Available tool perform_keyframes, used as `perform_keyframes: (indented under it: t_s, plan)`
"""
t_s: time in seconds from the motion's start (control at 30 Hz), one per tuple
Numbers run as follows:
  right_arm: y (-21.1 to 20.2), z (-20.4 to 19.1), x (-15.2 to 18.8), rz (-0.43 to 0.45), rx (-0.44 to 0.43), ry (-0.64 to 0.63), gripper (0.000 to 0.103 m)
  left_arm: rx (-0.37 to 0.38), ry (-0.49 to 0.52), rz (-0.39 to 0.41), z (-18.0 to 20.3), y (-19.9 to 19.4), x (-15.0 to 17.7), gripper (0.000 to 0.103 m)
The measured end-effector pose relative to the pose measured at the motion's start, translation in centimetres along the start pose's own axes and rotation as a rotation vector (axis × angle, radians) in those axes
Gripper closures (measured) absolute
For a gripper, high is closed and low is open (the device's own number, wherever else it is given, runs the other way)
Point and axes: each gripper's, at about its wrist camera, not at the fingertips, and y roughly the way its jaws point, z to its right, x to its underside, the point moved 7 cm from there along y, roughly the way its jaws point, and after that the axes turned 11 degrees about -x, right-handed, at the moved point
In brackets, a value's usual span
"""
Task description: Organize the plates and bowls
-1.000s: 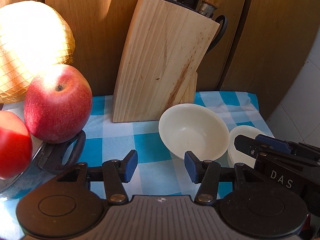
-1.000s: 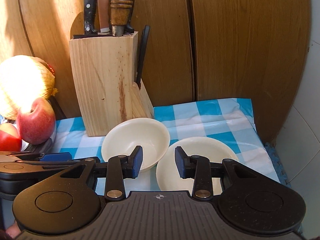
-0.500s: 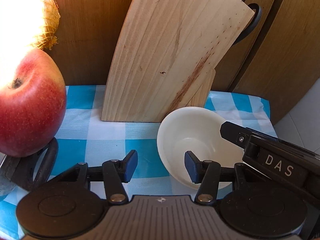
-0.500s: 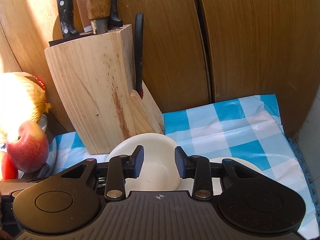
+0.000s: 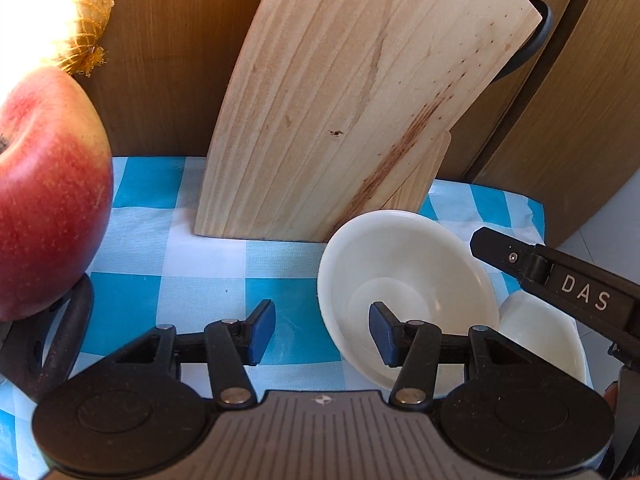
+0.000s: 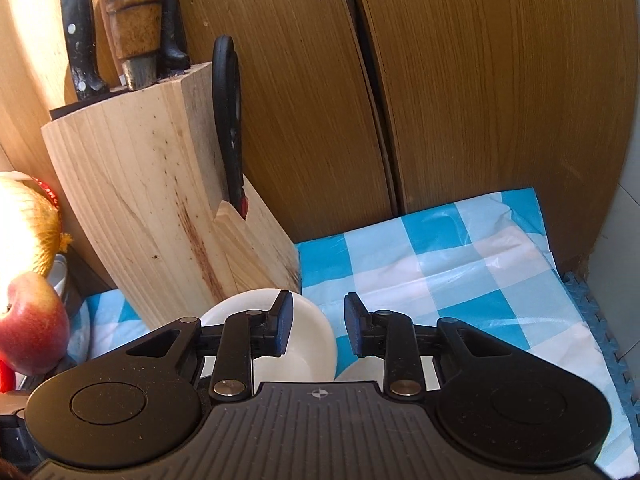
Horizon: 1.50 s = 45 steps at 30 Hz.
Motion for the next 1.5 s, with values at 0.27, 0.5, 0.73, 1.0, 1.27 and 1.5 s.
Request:
perform_keyframes:
  t_s: [0.27, 0.5, 0.73, 1.0, 1.27, 1.5]
  plan:
    - [1.9, -0.9, 1.5, -0.101, -0.077, 0.020, 0.090, -0.023, 0.037, -0.006, 0.8, 0.7, 0.7, 0.061]
    - [1.3, -1.8, 1.5, -0.121, -0.092, 0.020, 0.090, -0.018, 0.038, -0.010, 0.2, 0.0, 0.8, 0.062]
    - [-0.7, -3.2, 1.0, -0.108, -0.096, -0.005, 0.090, -0.023, 0.045, 0.018, 0.0, -1.7, 0.8, 0.062]
    - [-4.1, -4.3, 1.0, -0.078, -0.092, -0.007, 0.090, -0.002, 0.064, 0.045, 0.4, -4.6, 1.3, 0.062]
    - [-7.4, -4.8, 2.1, -0.053, -0.094, -0.008, 0.090, 0.002, 0.090, 0.079, 0.1, -7.9, 2.8, 0.062]
    - [-8.9, -6.3, 3.4, -0.052, -0.119, -0.012, 0.090, -0.025, 0.089, 0.101, -1.6, -10.0, 4.1, 0.063]
